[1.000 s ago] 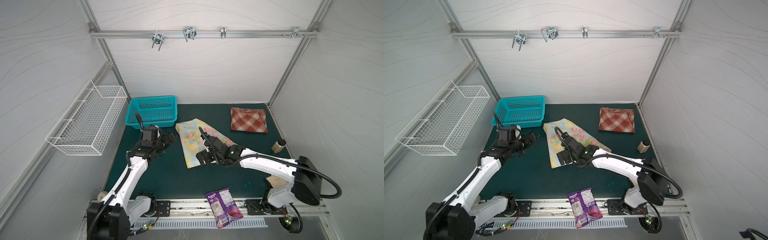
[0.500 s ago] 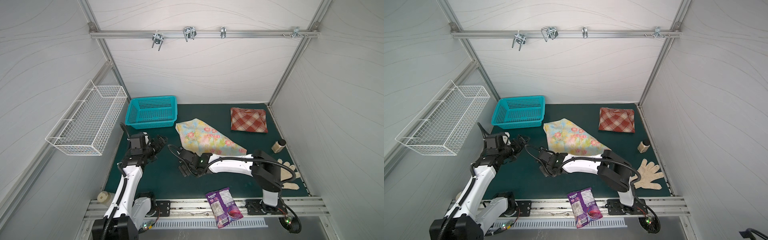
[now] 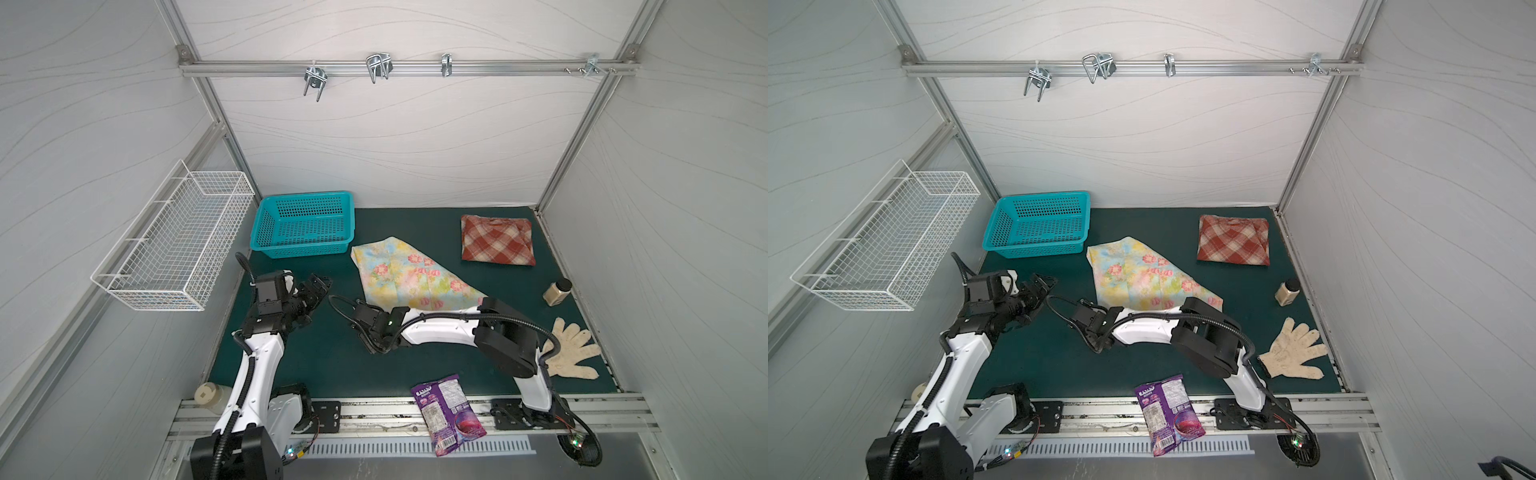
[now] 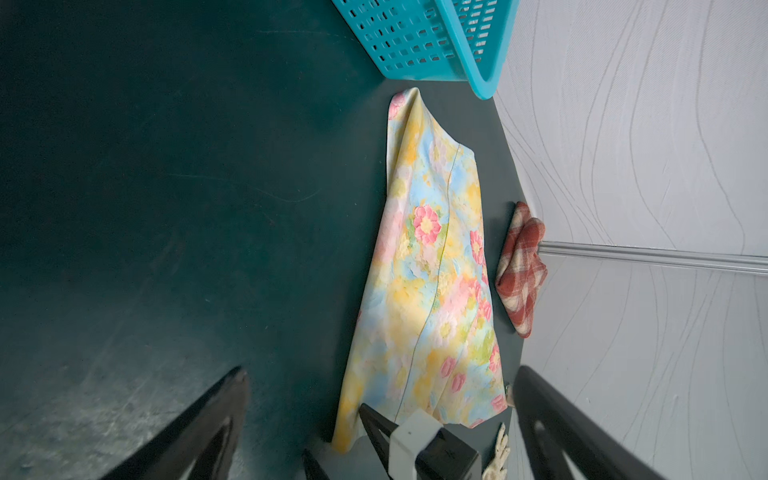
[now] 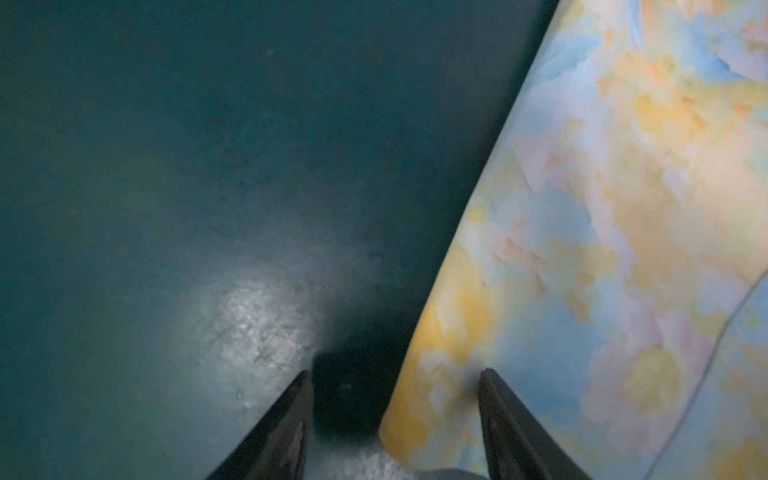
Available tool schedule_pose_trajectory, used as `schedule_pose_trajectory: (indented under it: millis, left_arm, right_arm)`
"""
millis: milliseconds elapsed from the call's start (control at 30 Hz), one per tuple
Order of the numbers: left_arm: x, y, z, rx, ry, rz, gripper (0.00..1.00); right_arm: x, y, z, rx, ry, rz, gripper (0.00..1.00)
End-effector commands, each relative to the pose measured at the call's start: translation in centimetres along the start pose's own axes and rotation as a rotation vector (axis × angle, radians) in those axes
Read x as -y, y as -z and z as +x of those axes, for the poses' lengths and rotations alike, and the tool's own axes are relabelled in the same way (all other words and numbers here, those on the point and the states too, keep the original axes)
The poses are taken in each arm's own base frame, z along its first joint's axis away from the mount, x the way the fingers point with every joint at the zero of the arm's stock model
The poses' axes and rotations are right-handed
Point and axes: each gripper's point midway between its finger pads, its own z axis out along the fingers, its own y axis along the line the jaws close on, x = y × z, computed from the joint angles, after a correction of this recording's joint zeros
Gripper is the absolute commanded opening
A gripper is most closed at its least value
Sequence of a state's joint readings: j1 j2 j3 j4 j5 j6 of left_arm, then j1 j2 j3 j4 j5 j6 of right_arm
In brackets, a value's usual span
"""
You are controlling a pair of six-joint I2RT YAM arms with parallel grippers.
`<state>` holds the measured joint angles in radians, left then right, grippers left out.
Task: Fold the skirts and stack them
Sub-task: 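Release the floral skirt with the left gripper while the right moves to its near edge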
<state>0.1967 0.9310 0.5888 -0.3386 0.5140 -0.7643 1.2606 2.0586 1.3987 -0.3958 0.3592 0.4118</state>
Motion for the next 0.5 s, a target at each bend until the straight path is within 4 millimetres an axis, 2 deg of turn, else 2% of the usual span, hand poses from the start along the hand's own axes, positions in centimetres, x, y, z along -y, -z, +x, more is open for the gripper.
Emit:
schedule_pose_trajectory:
  millis: [0, 467]
  left_arm:
    - [0.8, 0.1, -0.5, 0.011, -0.017, 0.042, 0.99]
    - [1.1, 0.1, -0.7, 0.015, -0.028, 0.058, 0.99]
  right_arm:
    - [1.1, -1.2, 1.5, -0.066, -0.027, 0.041, 0.59]
    - [4.3, -2.4, 3.1, -0.135, -0.096, 0.053, 0.08]
